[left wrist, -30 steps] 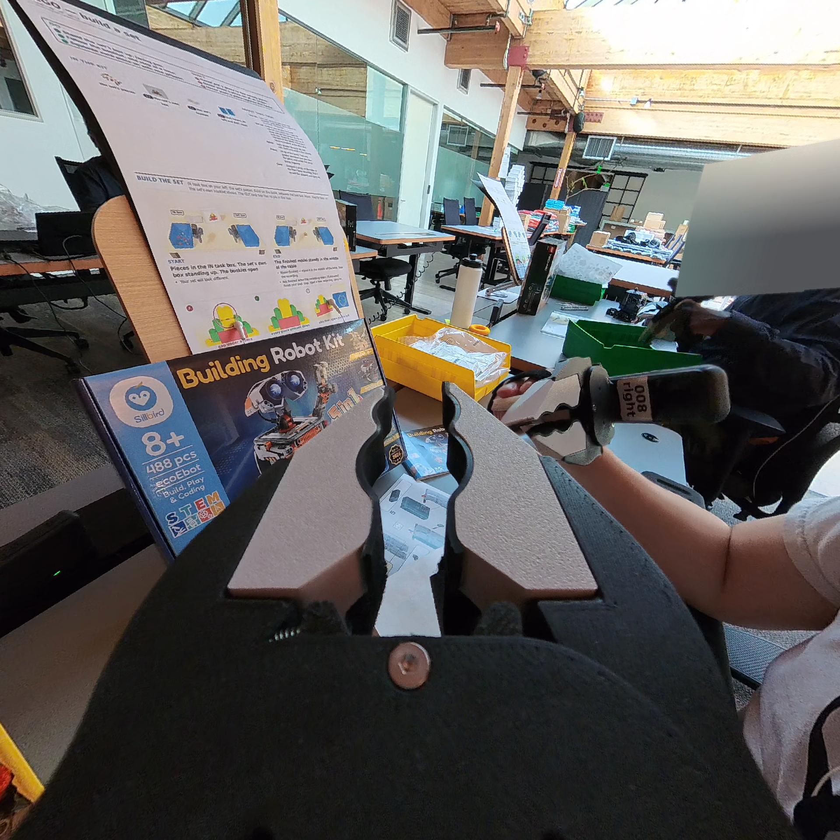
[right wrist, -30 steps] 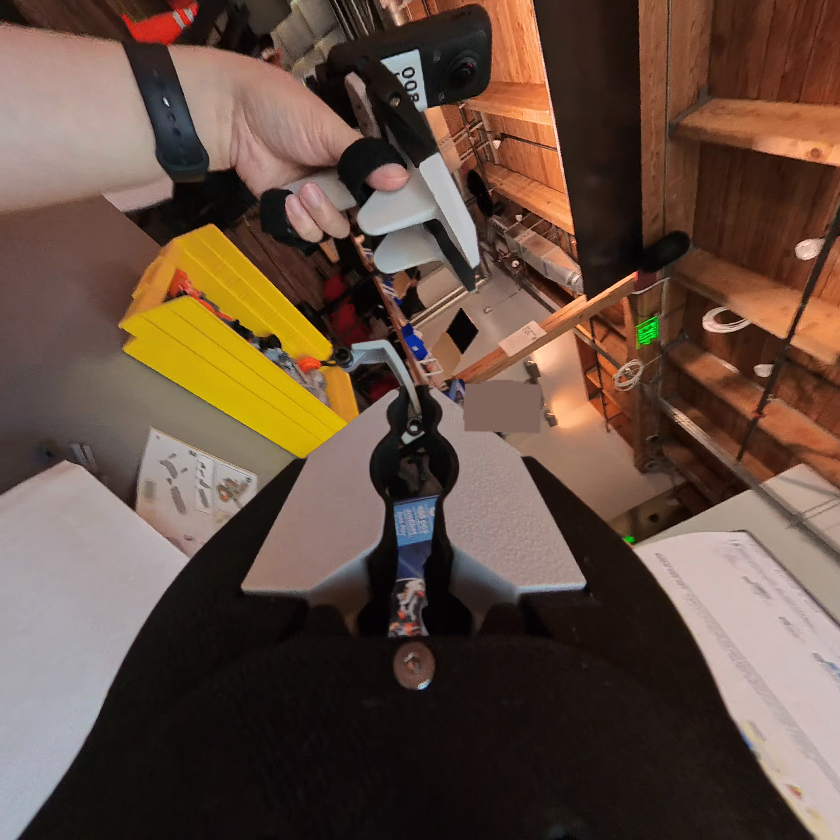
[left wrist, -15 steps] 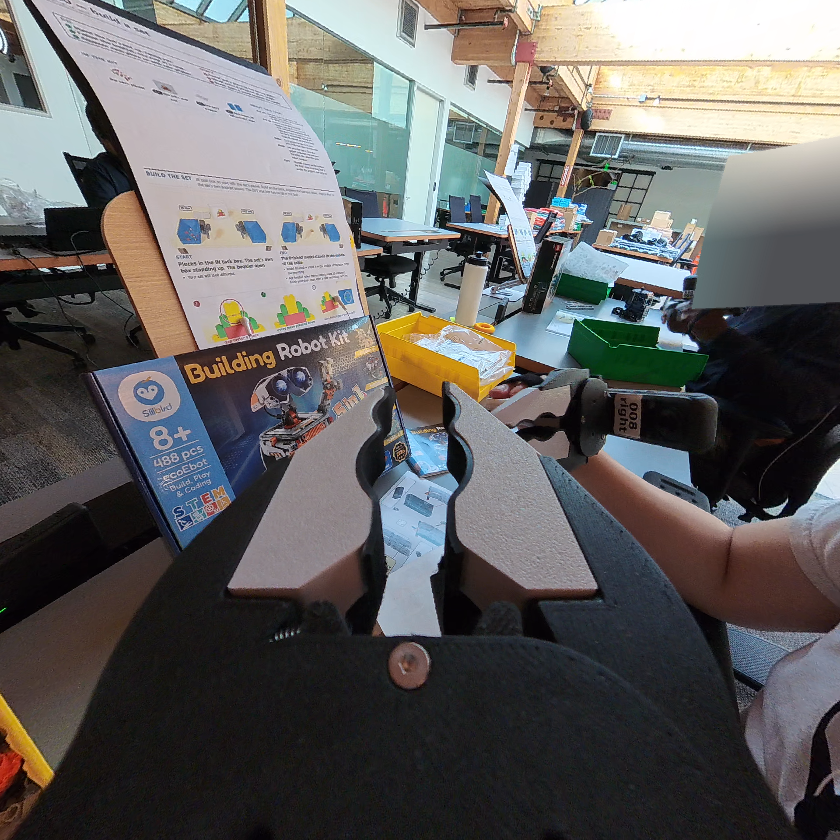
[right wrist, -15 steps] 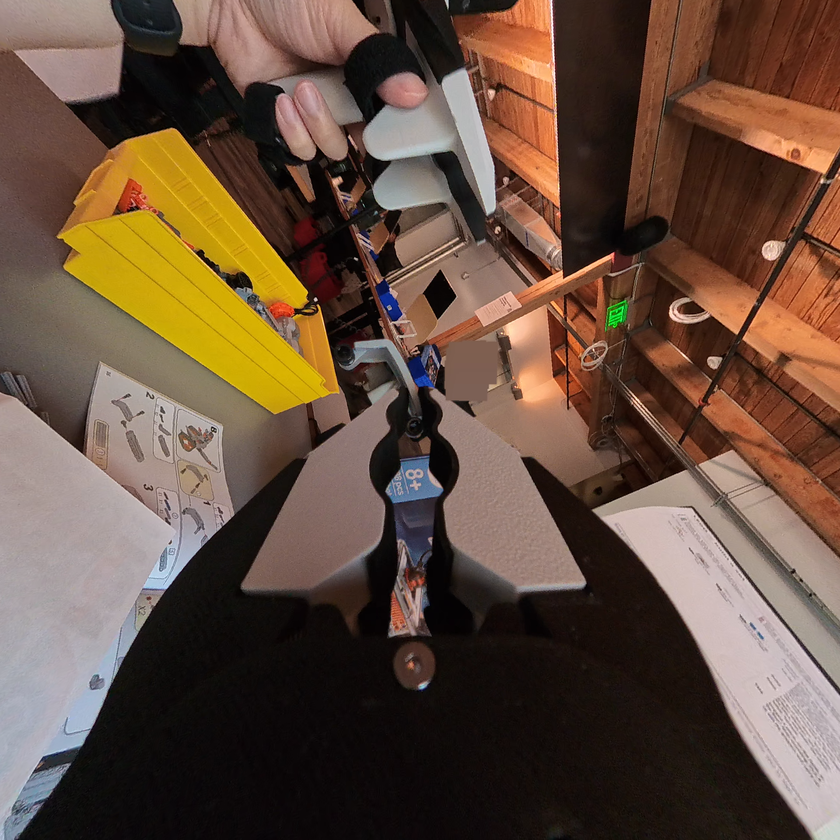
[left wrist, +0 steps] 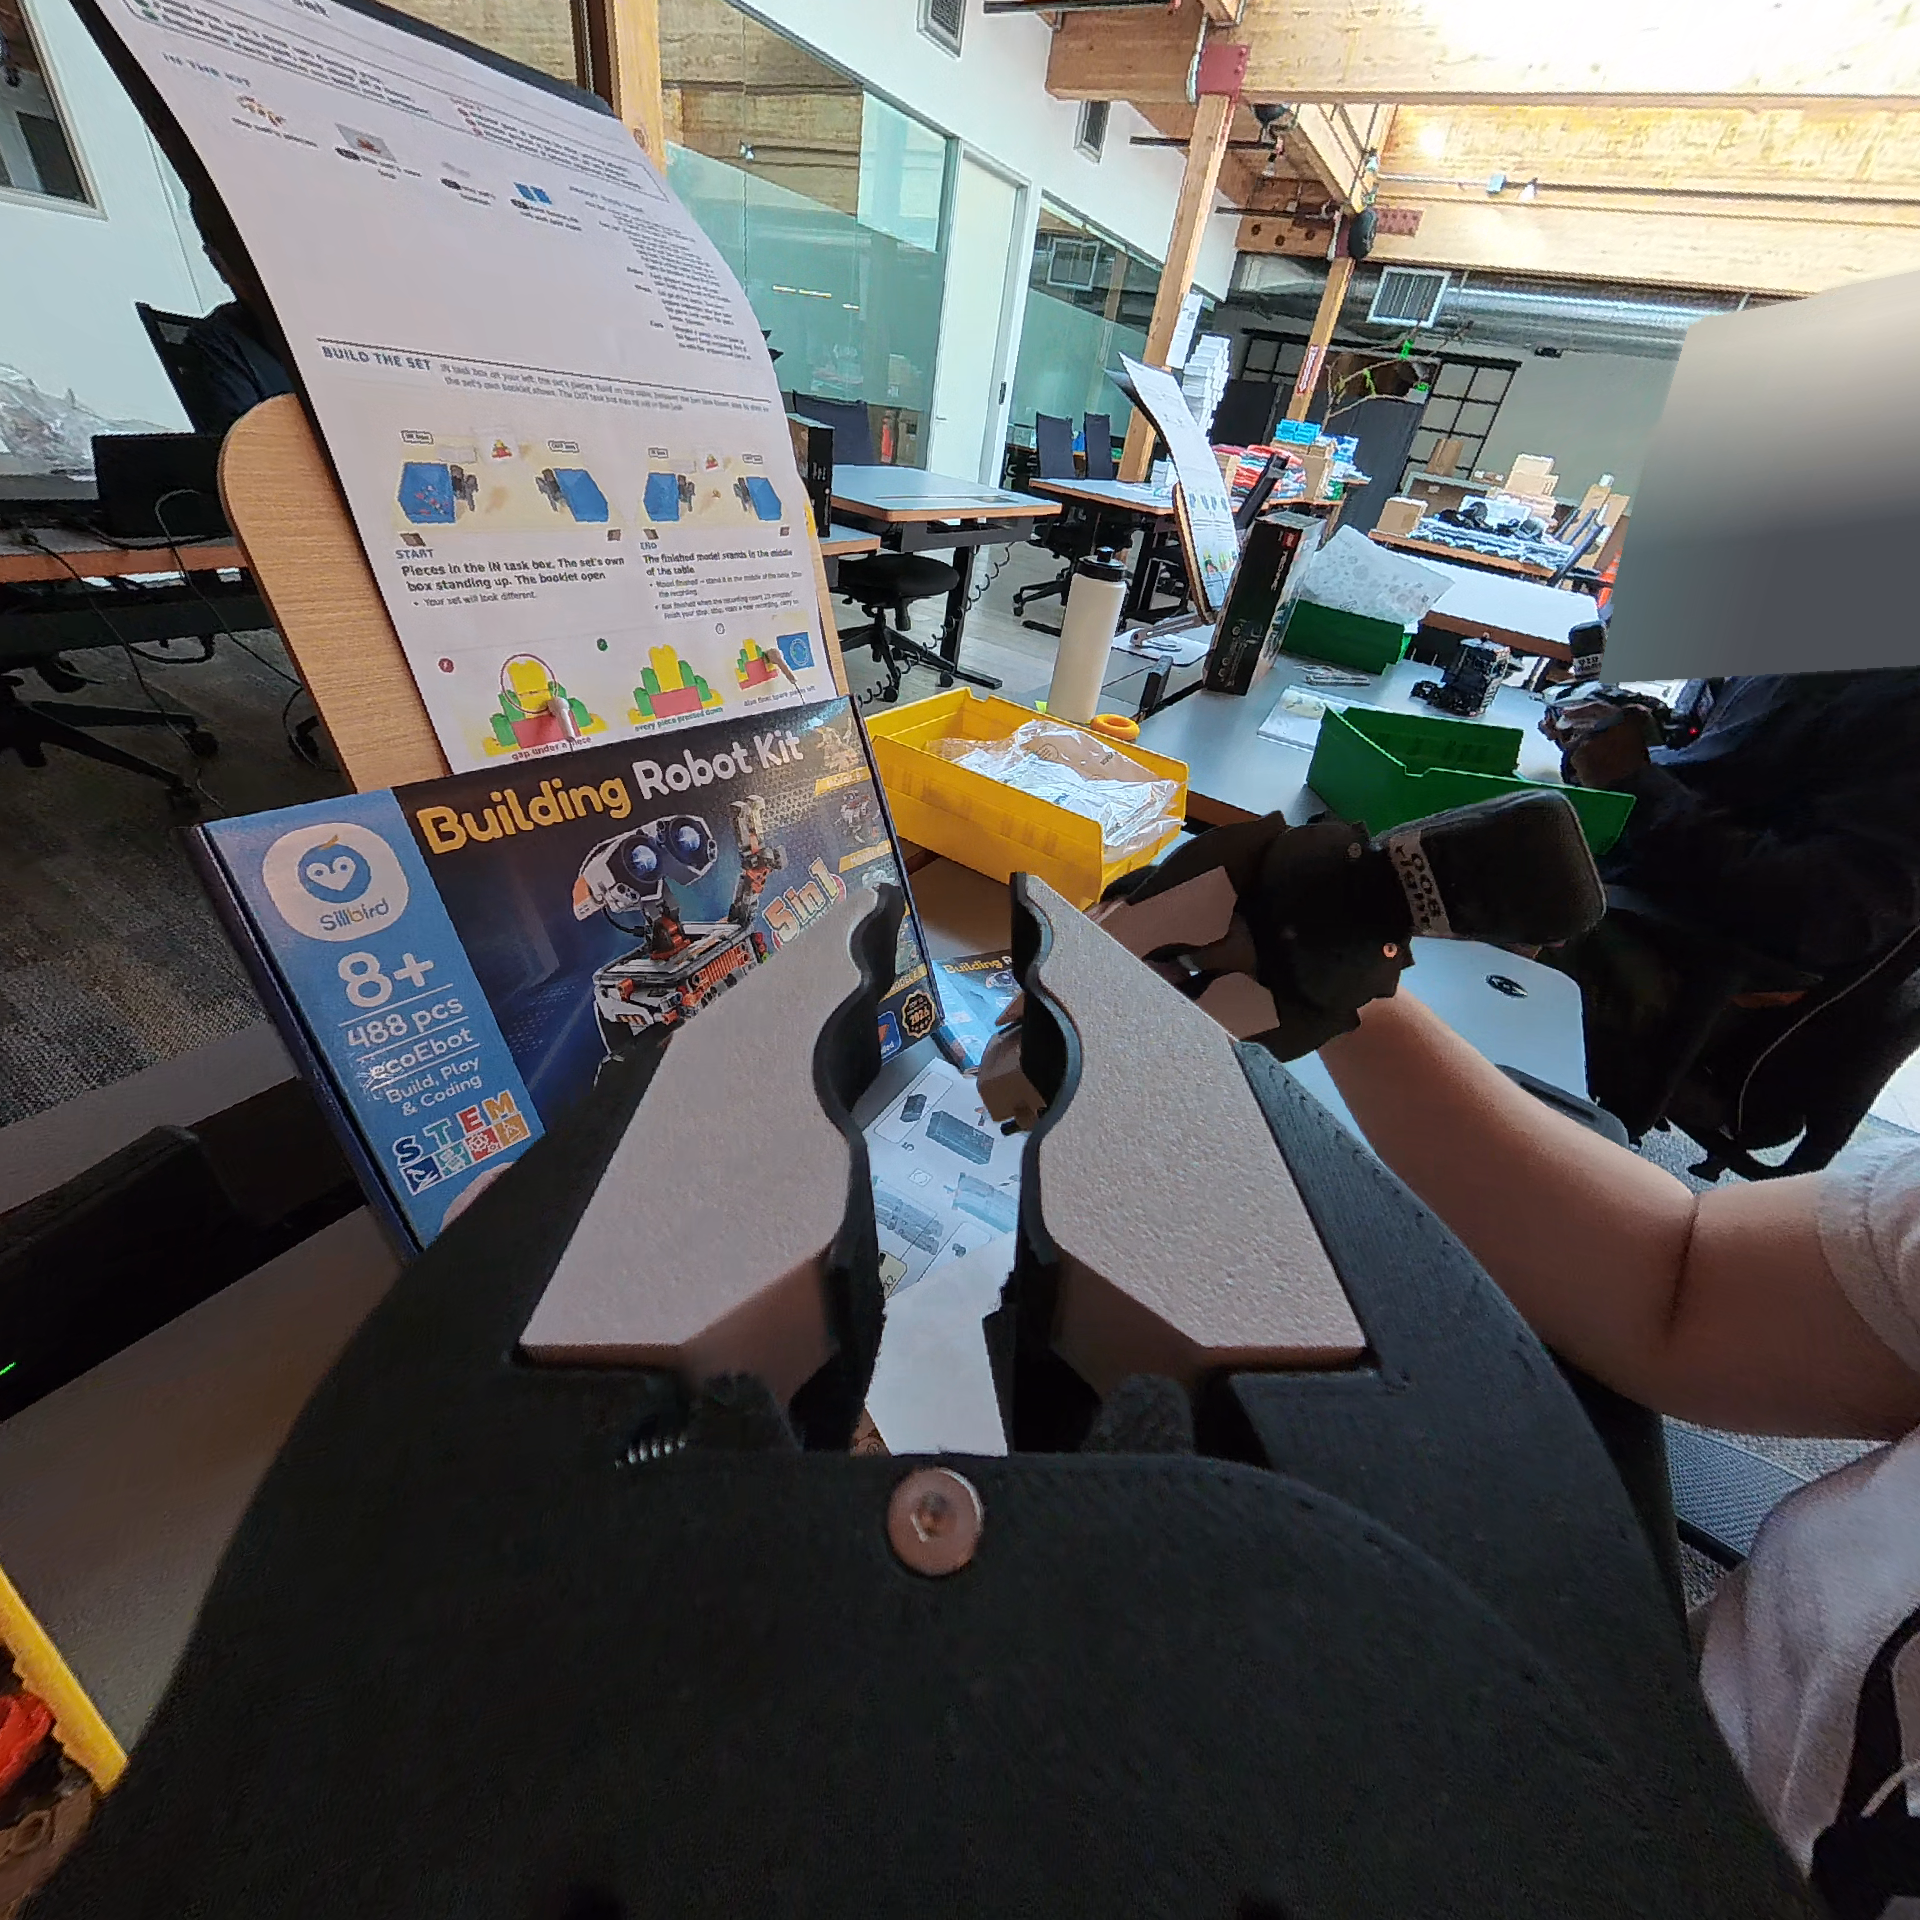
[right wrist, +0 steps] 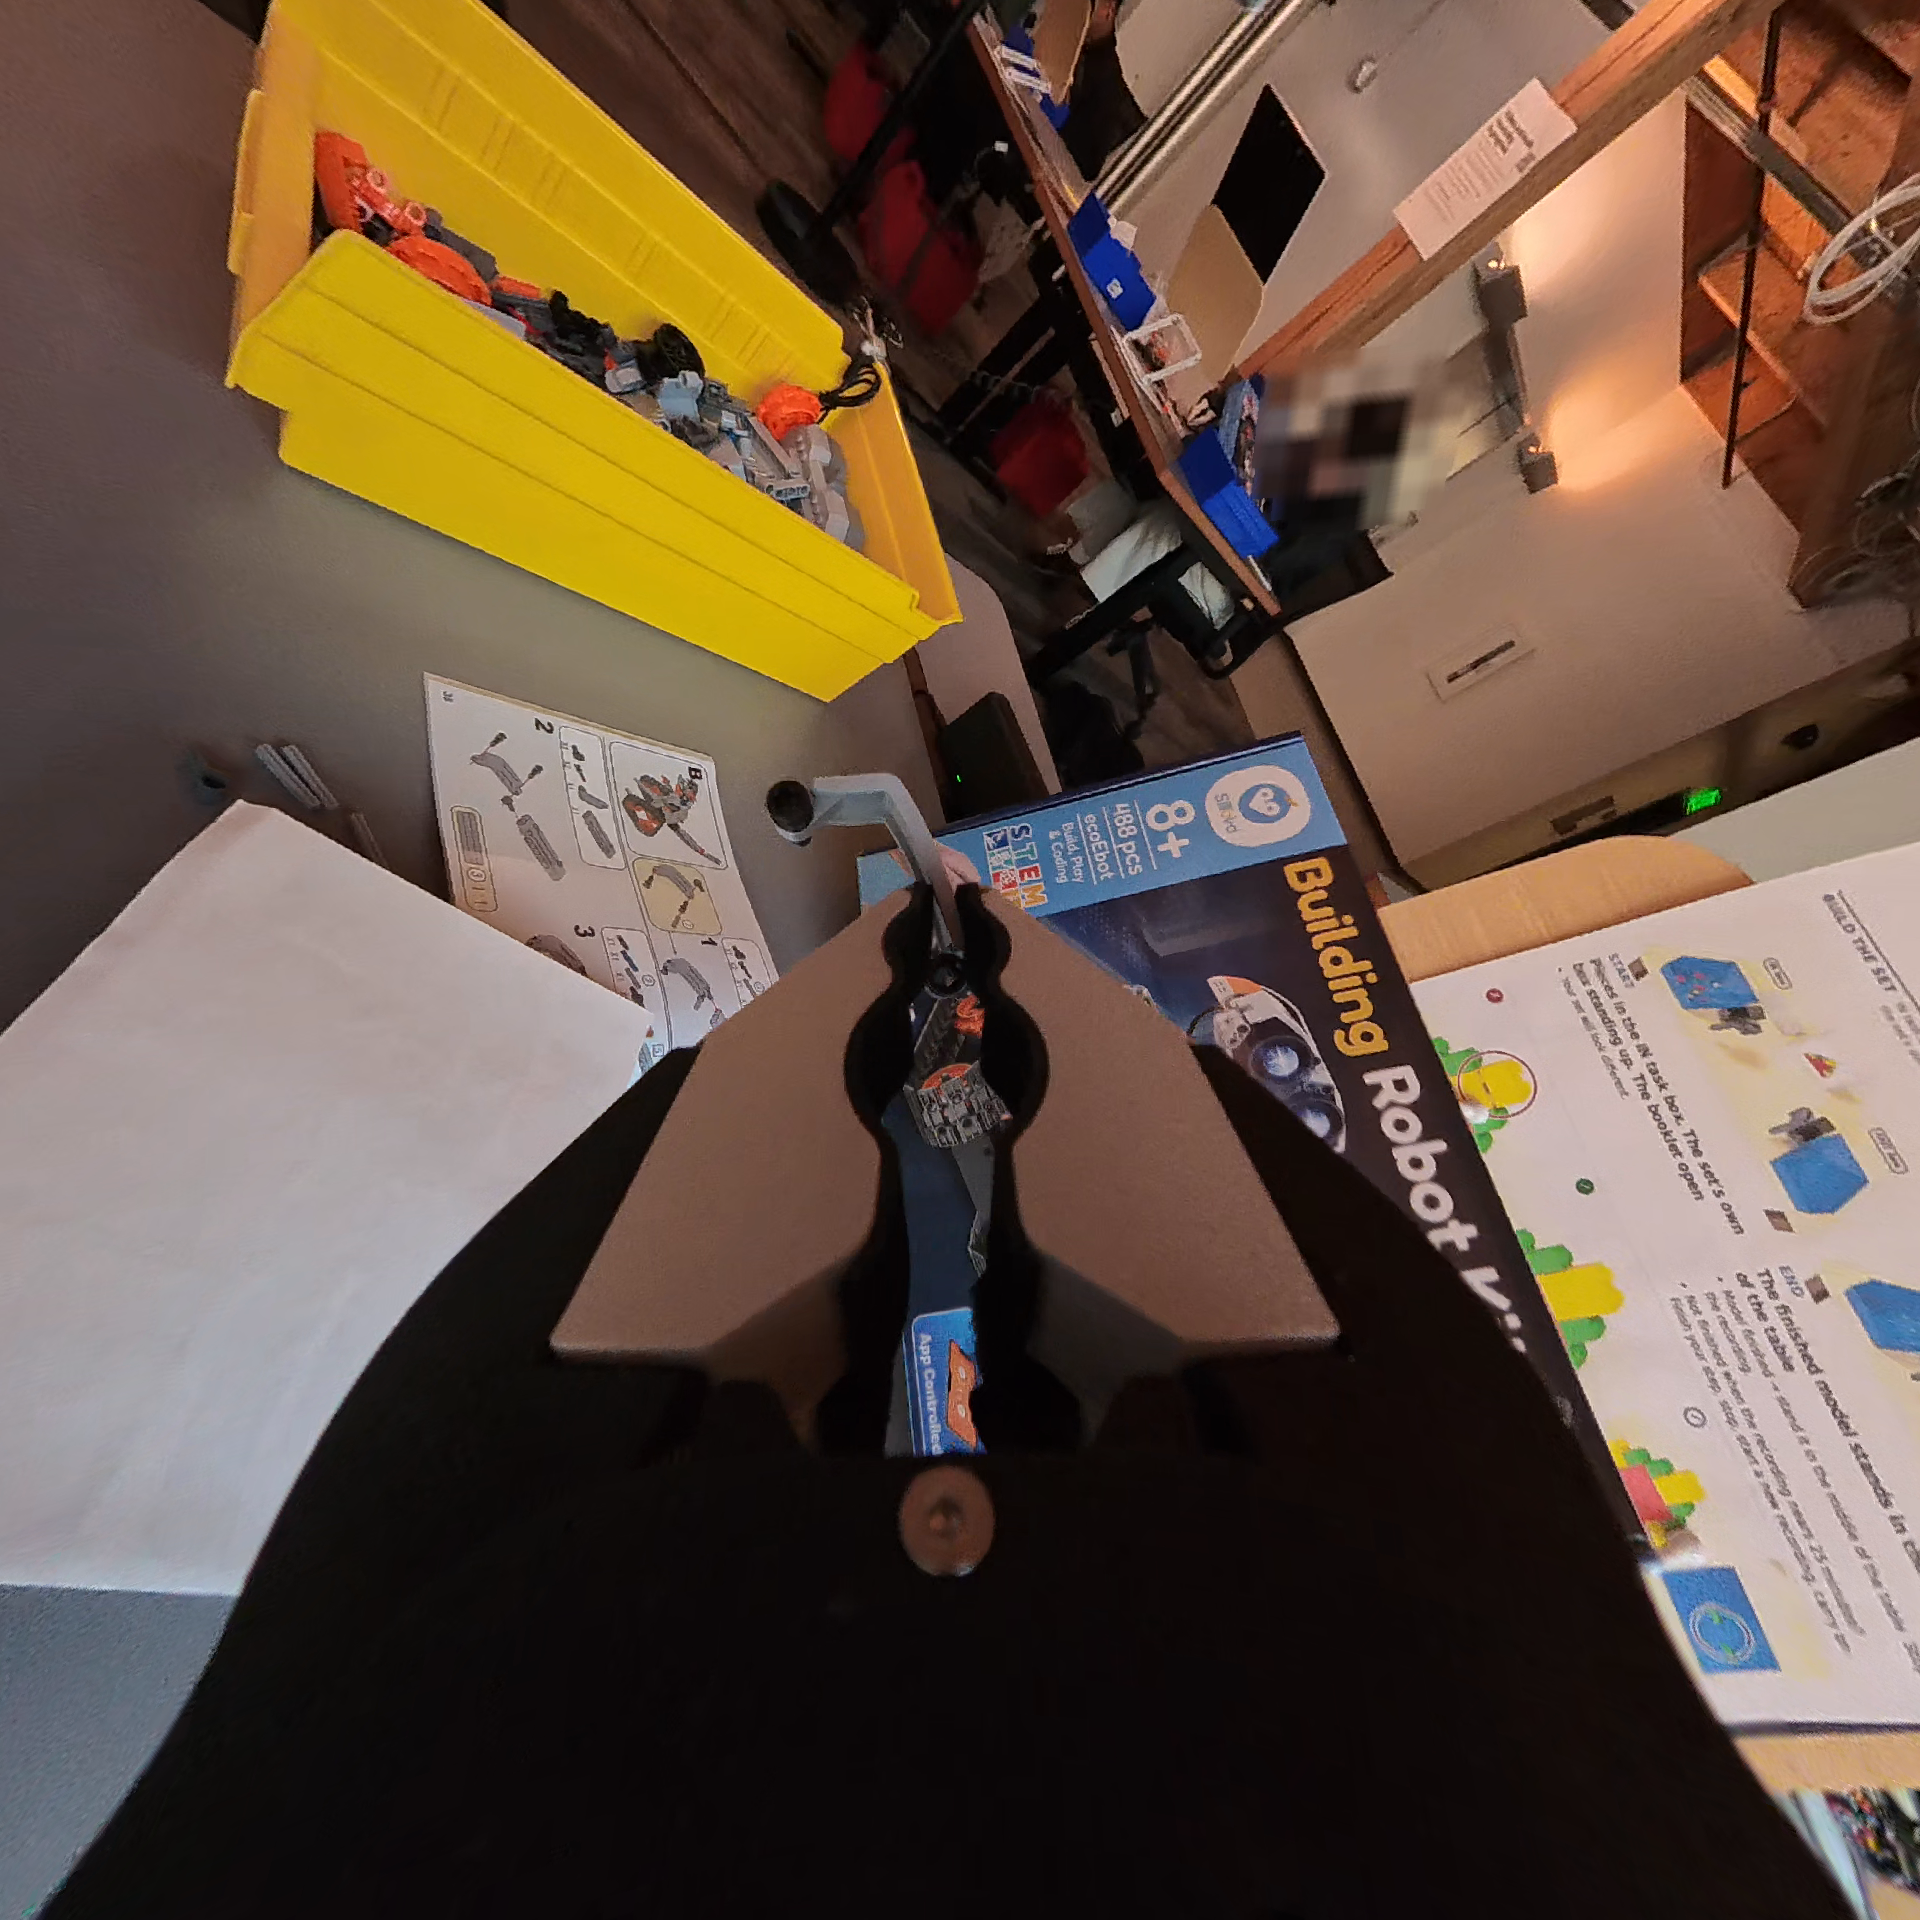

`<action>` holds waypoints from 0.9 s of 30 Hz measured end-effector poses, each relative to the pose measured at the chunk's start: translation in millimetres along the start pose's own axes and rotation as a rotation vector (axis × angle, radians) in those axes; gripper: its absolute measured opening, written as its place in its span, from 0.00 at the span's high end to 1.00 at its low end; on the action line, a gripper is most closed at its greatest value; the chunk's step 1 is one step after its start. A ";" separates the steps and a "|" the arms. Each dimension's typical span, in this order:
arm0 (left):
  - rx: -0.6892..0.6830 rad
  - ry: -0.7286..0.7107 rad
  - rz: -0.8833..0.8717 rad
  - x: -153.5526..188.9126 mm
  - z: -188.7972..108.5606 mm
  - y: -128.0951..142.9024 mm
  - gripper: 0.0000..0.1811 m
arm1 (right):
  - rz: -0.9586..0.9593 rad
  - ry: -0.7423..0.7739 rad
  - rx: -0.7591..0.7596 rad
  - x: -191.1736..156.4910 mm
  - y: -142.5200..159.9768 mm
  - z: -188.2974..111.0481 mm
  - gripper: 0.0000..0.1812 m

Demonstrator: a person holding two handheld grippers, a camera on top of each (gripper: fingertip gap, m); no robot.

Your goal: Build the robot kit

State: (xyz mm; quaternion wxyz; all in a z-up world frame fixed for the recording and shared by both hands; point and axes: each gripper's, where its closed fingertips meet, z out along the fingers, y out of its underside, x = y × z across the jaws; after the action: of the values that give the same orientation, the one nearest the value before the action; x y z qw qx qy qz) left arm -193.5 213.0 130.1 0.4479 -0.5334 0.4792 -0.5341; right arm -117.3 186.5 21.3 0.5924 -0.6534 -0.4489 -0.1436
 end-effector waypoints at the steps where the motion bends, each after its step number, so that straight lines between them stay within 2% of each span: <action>1: -0.002 -0.002 -0.001 -0.4 0.2 0.4 0.89 | 0.014 0.008 -0.008 2.9 0.6 -1.6 0.98; 8: -0.009 -0.017 0.005 -1.2 -0.7 0.7 0.89 | 0.115 0.019 -0.007 11.7 -0.6 -8.5 0.98; 22: -0.009 -0.023 0.008 -1.0 -2.0 0.2 0.89 | 0.088 0.017 -0.026 10.0 4.3 -5.5 0.98; 27: -0.007 -0.025 0.011 -0.8 -3.0 -0.6 0.89 | 0.017 0.021 0.048 6.9 -9.1 -7.2 0.98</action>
State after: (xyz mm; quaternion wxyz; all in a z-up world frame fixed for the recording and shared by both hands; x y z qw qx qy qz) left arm -196.5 214.1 130.7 0.4549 -0.5391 0.4783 -0.5232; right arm -117.9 181.9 34.0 0.6137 -0.6414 -0.4403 -0.1346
